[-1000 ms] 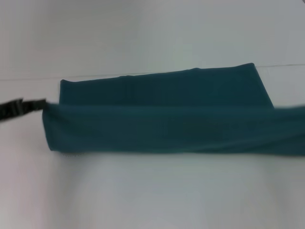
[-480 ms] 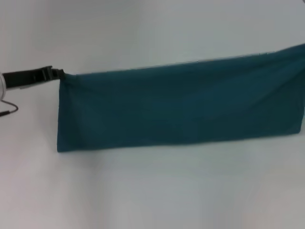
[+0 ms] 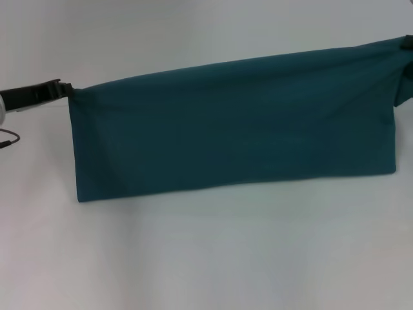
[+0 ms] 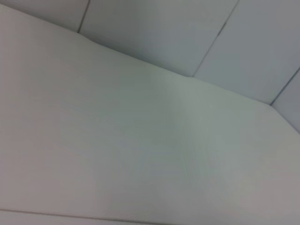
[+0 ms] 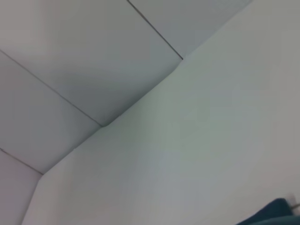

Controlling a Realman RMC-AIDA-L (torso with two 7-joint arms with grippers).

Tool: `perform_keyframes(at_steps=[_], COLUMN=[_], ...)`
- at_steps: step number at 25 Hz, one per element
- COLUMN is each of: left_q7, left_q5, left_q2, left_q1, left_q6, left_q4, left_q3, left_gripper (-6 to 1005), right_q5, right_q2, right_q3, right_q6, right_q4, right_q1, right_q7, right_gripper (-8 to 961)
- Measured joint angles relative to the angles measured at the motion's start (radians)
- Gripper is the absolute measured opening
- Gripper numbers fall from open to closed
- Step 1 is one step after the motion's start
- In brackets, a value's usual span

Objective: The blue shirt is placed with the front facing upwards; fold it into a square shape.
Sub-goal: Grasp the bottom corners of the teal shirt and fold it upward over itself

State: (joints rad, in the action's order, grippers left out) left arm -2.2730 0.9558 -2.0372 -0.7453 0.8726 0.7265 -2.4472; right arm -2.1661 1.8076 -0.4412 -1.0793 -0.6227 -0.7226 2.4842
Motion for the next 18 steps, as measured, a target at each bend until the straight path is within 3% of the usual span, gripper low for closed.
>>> perform_keyframes(at_steps=[9,18], left_q7=[0.014,0.041], left_q5=[0.001,0.007], left_q2=[-0.007,-0.014], left_q1=[-0.025,-0.043], left_q6=[-0.09,-0.154], left_q4=[-0.065,-0.101], left_q3=[0.027,0.032], left_gripper=[31,31], right_q5=[0.003,0.001], right_q2=[0.005,0.022], right_q3=[-0.082,-0.114], right_q6=[0.122,0.267], right_q4=[0.085,0.171], right_q1=[-0.035,-0.09], right_q7=[-0.019,-0.072], right_gripper=[42,42])
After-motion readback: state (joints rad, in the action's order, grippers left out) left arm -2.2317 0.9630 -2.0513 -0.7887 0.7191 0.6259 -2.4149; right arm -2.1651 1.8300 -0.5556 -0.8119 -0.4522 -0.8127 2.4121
